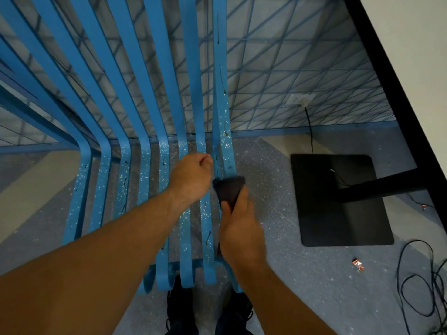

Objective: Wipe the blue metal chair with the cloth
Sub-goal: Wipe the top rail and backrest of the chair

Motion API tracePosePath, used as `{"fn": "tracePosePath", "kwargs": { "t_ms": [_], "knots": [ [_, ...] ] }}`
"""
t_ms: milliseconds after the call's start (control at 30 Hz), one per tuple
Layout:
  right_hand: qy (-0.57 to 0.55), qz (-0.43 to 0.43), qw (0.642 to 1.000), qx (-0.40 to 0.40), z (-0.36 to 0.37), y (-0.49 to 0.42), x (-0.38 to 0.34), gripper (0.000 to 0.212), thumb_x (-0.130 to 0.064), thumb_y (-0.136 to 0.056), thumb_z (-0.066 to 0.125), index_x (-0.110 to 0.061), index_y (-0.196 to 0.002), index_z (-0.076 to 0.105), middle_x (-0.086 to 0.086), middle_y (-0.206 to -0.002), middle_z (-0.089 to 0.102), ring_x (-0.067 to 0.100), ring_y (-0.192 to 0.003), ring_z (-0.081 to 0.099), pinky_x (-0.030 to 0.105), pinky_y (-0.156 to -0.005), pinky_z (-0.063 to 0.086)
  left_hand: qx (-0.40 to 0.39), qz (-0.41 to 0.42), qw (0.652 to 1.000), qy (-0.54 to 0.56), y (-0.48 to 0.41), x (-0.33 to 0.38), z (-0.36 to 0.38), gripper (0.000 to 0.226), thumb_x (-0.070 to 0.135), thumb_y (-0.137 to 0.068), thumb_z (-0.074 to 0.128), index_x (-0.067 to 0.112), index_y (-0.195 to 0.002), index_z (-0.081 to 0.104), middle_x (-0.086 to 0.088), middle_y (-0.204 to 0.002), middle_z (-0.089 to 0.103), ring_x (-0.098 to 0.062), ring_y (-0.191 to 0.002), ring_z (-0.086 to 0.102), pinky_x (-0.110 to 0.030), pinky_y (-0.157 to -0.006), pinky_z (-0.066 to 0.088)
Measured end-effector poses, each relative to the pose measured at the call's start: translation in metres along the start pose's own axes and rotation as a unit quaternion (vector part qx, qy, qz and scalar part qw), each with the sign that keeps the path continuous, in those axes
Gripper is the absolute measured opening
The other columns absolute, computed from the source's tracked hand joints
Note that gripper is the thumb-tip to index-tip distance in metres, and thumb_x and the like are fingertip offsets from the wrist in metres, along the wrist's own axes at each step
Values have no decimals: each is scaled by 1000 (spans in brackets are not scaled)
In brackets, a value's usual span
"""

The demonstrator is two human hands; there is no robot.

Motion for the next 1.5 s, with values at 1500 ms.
{"fn": "tracePosePath", "kwargs": {
  "t_ms": [1500],
  "knots": [
    [-26, -43, 999, -6, -7, -64, -34, 65, -43, -101, 35, -32, -153, -3, 4, -136, 45, 20, -95, 60, 43, -78, 55, 39, 3, 999, 29, -48, 1, -26, 36, 30, -104, 39, 10, -81, 59, 4, -56, 43, -6, -46, 39, -12, -38, 34]
  ]
}}
Point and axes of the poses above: each hand's wrist, its own y-axis away from the middle knuckle, its own z-axis out of the palm, x = y × z, the point moved 6 cm from there along -y, towards the middle knuckle
